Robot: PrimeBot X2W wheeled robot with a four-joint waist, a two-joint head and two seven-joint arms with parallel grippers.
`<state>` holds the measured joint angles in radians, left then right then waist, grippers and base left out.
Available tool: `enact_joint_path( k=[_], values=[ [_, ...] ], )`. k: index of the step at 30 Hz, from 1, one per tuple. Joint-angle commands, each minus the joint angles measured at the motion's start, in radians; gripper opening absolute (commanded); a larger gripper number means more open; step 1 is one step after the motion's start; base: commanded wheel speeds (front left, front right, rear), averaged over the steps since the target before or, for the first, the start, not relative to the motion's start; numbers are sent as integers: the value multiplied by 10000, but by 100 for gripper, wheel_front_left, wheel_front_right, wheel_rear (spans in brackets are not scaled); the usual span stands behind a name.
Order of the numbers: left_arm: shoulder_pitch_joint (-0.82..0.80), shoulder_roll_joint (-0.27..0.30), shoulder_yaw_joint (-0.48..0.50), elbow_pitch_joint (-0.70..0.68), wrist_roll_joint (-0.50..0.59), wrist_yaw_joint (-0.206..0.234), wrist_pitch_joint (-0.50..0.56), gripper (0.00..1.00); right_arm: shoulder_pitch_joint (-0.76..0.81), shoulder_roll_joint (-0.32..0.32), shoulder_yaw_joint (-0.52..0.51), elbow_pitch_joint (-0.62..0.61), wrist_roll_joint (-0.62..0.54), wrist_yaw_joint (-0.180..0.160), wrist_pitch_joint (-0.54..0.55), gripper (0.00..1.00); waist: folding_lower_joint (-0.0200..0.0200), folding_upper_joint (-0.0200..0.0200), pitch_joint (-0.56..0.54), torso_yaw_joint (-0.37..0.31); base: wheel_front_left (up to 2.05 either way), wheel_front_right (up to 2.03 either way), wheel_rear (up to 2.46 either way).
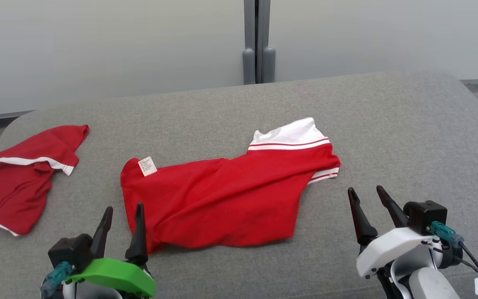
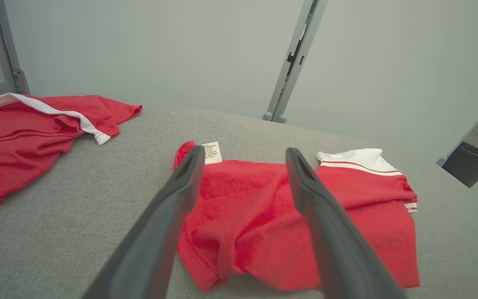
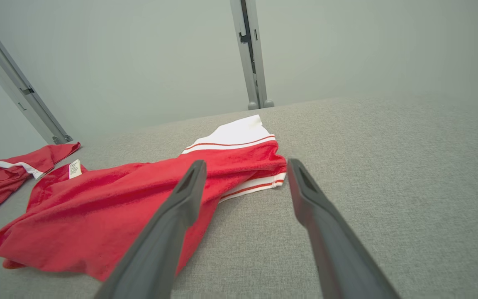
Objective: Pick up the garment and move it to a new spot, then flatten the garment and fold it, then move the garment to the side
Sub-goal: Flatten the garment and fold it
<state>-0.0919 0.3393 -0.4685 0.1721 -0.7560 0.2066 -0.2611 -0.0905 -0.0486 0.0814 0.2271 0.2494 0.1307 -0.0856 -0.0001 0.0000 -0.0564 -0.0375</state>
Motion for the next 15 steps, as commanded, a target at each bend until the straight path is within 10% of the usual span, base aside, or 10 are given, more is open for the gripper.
enact_joint_path(
  k=[1, 15],
  values=[
    [160, 53, -1, -13, 9, -38, -44, 100, 115, -34, -43, 49, 15, 1, -43, 100, 1, 0, -40, 9, 0, 0, 0],
    [1517, -251, 1009, -815, 430, -313, -32, 100, 221, -28, -489, 678, -377, 1, -516, 100, 1, 0, -178, 99, 0, 0, 0]
  ],
)
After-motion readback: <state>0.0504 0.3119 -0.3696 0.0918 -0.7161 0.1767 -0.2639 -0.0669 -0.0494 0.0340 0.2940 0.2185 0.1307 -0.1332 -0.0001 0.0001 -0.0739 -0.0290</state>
